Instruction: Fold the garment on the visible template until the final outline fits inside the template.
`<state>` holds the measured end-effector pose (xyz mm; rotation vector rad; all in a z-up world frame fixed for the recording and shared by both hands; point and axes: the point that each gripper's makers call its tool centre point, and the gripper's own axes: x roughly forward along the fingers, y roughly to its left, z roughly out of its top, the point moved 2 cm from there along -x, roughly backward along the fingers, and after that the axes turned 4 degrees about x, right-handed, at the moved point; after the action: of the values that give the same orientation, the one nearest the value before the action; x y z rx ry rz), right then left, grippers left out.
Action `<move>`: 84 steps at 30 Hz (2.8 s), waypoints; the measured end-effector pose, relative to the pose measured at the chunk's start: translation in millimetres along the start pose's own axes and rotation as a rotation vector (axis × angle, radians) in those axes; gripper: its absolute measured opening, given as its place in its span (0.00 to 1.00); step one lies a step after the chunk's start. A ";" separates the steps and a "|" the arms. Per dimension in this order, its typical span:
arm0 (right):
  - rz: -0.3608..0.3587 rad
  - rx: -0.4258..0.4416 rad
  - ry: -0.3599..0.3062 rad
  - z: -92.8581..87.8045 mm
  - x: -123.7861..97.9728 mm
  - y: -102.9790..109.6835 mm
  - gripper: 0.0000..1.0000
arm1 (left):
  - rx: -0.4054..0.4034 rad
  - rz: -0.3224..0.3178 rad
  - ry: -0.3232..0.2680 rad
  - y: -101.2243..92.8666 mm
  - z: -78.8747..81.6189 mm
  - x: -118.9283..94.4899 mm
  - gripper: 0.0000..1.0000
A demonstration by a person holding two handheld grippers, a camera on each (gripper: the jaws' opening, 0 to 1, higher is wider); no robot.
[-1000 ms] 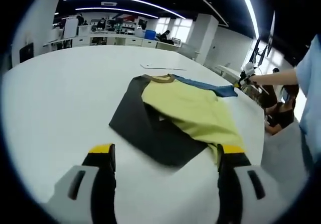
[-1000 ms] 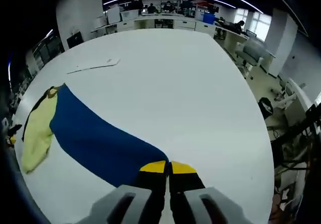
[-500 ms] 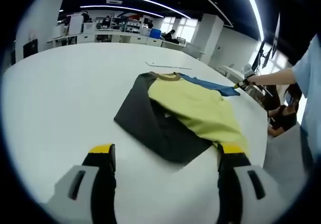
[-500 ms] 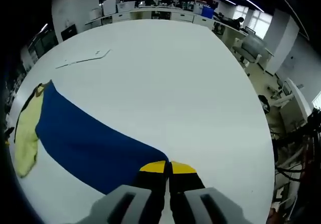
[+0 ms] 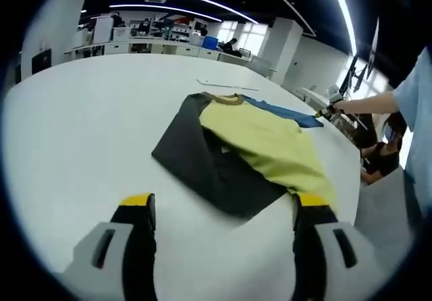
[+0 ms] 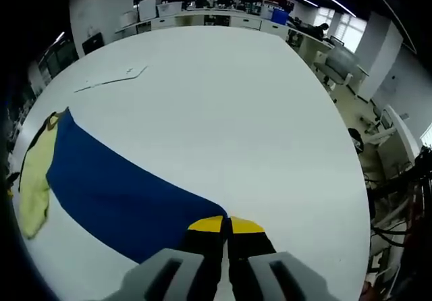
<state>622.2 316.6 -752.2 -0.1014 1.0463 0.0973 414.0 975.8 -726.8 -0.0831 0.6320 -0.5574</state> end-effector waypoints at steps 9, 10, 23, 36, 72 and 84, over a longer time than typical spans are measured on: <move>-0.022 -0.029 -0.006 6.0 14.5 -23.4 0.05 | -0.006 -0.003 -0.002 -0.5 -3.0 -0.2 0.81; -0.020 -0.031 -0.012 7.0 14.8 -25.8 0.08 | -0.007 -0.003 -0.002 -0.3 -3.2 -0.6 0.81; 0.162 -0.098 -0.159 -14.7 -40.0 58.7 0.66 | 0.000 -0.016 -0.019 -1.6 1.2 -1.4 0.81; 0.313 -0.139 -0.266 -17.0 -83.6 107.5 1.00 | 0.015 -0.027 -0.042 -3.3 8.0 -4.3 0.81; 0.511 -0.214 -0.442 -57.0 -190.5 190.3 0.98 | -0.069 -0.036 -0.033 -11.1 -9.2 -2.4 0.63; 0.533 -0.232 -0.426 -84.0 -200.8 206.1 0.97 | -0.192 -0.029 -0.038 -6.6 -15.5 -3.0 0.57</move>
<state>423.8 503.5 -627.5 -0.0071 0.6100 0.6958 399.9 973.1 -736.1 -0.2828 0.6473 -0.5214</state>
